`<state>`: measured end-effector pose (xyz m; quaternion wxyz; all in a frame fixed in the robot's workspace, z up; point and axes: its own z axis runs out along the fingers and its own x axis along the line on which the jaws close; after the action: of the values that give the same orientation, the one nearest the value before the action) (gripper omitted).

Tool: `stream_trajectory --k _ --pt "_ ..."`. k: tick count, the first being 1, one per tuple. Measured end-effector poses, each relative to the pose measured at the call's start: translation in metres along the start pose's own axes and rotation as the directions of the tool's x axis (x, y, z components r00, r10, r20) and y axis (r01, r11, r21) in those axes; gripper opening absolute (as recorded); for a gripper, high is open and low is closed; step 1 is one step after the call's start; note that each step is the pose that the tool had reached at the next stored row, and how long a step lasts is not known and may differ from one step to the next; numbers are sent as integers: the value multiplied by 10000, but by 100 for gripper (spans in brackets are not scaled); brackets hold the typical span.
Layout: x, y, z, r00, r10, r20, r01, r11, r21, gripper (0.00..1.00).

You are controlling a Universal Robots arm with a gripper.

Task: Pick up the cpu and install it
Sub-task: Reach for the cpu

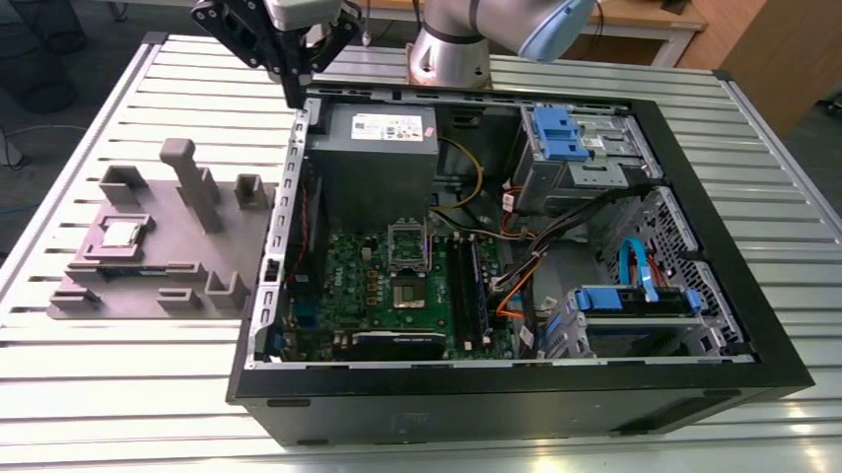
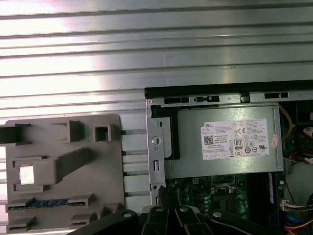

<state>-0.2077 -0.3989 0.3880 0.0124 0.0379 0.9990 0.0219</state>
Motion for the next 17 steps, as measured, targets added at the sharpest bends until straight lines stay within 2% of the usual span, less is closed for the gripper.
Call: stream_trajectory --k 17 --pt "89 -7 -1 10000 0 0 0 10000 0 10"
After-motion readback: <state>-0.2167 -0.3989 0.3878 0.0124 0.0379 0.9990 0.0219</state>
